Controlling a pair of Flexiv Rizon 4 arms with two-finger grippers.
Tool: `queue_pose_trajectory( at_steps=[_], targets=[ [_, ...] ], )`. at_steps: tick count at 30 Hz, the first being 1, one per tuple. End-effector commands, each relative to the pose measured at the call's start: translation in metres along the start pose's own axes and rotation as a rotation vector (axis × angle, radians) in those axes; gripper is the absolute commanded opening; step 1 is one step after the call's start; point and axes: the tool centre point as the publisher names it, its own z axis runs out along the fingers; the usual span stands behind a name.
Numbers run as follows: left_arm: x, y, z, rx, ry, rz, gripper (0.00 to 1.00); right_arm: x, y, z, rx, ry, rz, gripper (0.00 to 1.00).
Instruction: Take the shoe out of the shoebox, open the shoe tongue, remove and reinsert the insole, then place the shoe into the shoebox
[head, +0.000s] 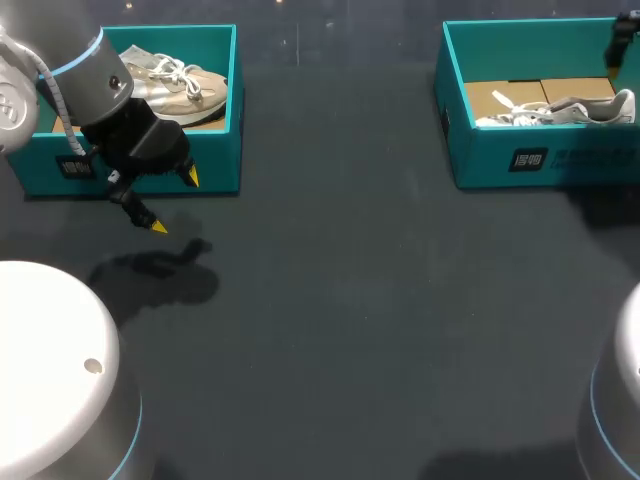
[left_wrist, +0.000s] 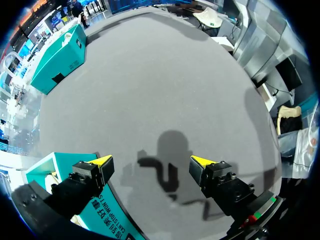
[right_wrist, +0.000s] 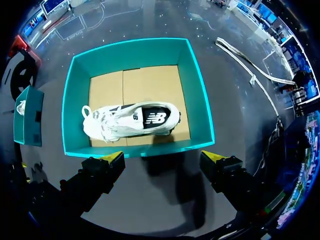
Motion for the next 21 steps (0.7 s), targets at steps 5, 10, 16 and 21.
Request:
queue_pose_trajectory(
  at_steps=[5, 10, 16, 21],
  targets=[
    [0.0, 0.0, 0.0, -0.002, 0.001, 0.001, 1.0, 0.014, -0.039, -0.048, -0.069, -0.026, -0.002, 1.0],
    [0.0, 0.0, 0.0, -0.002, 0.001, 0.001, 1.0, 0.017, -0.048, -0.056, -0.071, 0.008, -0.029, 1.0],
    [0.0, 0.0, 0.0, -0.002, 0.001, 0.001, 1.0, 0.015, -0.049, -0.054, -0.039, 0.083, -0.067, 1.0],
    [0.0, 0.0, 0.0, -0.002, 0.001, 0.001, 1.0, 0.015, -0.049, -0.054, -0.039, 0.083, -0.067, 1.0]
  ],
)
